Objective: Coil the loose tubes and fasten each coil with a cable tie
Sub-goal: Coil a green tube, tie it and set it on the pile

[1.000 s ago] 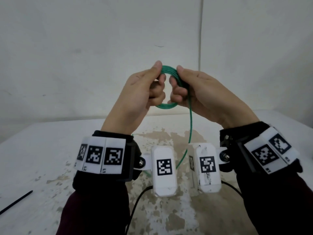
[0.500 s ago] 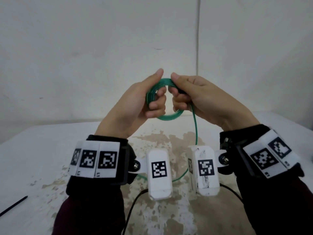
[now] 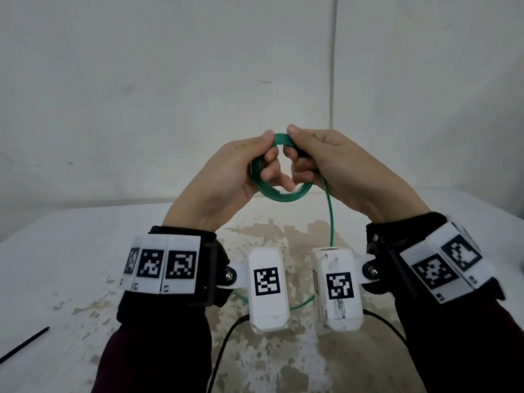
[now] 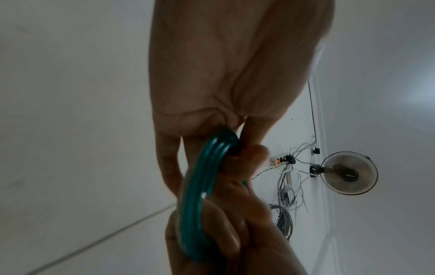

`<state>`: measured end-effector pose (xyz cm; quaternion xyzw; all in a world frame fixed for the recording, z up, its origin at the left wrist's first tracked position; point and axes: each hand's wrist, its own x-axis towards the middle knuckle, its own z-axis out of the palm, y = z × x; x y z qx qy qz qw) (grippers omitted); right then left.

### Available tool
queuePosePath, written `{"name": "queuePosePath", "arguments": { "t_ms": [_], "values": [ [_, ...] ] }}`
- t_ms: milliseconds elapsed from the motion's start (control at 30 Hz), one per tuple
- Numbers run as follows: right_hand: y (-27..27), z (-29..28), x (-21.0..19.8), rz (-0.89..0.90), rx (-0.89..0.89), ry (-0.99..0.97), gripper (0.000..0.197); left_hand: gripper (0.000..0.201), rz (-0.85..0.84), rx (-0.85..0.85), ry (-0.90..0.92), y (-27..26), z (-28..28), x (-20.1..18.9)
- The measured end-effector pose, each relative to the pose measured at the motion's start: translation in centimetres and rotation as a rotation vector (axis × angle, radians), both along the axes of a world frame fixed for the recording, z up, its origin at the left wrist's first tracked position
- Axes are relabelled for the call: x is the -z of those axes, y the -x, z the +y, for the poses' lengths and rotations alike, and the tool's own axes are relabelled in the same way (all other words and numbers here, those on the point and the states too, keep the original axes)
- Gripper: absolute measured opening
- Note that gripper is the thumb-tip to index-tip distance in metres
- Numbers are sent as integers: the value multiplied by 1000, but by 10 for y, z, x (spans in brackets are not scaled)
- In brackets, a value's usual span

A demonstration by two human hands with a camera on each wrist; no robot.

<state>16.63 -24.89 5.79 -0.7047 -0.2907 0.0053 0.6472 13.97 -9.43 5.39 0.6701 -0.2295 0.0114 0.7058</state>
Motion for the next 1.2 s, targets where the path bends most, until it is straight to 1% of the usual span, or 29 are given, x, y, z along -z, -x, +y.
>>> {"name": "queuePosePath", "arguments": {
  "t_ms": [67, 133, 200, 267, 333, 400, 500, 600, 700, 800, 900, 1100, 1200],
  "values": [
    [-1, 1, 0, 4, 27, -21, 40, 36, -23, -30, 67, -1, -1, 1],
    [-1, 0, 0, 19, 25, -27, 40, 35, -12, -33, 100, -2, 1, 0],
    [0, -2, 0, 30, -2, -27, 38, 36, 32, 11, 85, -2, 2, 0],
    [2, 0, 0, 19, -11, -9, 37, 37, 57, 49, 31, 0, 3, 0],
    [4, 4, 0, 14, -9, -13, 38, 37, 13, 30, 4, 1, 3, 0],
    [3, 6, -1, 34, -9, -76, 39, 36, -52, 3, 56, 1, 3, -1],
    [1, 3, -2, 74, -43, -143, 41, 37, -29, 20, 171, -1, 4, -3],
    [1, -2, -2, 69, -75, -111, 38, 37, 34, 81, 120, 1, 3, -4],
    [4, 0, -2, 35, -68, -67, 38, 38, -1, 41, 41, 4, 3, -4],
    [3, 3, -3, 35, -76, -118, 40, 38, -78, -7, 120, 1, 5, -4],
    [2, -1, -4, 43, -108, -145, 39, 40, -85, -12, 203, -1, 4, -4],
    [3, -2, -3, 44, -101, -159, 39, 39, -85, -11, 251, -1, -4, -3],
    [1, 0, -2, 38, -72, -166, 38, 39, -59, 2, 243, -1, -5, -3]
  ]
}}
